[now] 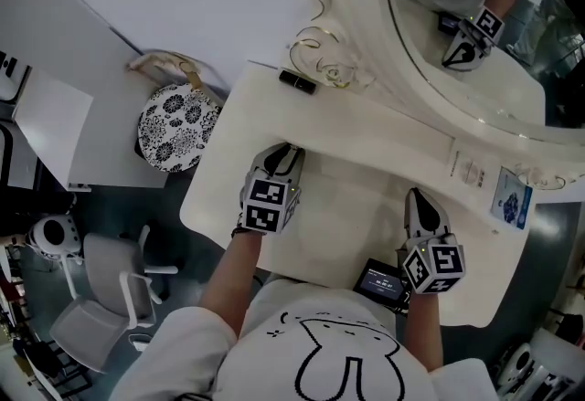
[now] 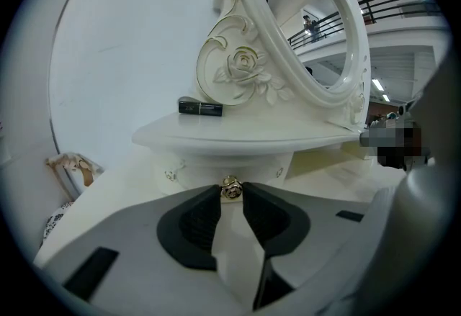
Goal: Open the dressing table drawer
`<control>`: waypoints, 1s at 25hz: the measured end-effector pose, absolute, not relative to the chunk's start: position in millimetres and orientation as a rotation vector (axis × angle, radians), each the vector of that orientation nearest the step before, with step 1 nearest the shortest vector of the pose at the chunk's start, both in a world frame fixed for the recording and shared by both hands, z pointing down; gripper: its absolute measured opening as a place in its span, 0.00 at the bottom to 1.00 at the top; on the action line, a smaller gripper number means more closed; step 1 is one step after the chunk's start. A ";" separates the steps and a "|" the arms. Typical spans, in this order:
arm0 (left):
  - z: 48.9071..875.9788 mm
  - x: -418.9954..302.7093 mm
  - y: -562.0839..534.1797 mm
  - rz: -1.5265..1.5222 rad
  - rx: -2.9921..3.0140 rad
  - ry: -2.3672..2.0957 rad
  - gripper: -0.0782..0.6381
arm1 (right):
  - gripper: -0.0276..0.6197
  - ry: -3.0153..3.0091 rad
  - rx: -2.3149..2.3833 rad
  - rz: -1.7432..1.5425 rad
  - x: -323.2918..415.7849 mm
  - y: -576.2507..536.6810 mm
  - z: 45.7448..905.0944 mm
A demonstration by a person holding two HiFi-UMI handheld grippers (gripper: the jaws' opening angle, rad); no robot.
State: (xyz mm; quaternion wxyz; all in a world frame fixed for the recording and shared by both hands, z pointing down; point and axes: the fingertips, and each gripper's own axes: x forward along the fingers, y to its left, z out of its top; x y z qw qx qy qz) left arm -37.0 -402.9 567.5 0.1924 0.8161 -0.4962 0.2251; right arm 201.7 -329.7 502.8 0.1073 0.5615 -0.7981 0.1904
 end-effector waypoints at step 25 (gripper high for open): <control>566.5 -42.8 -390.5 0.611 2.271 -1.368 0.28 | 0.06 -2.356 1.703 0.567 195.1 -304.9 493.4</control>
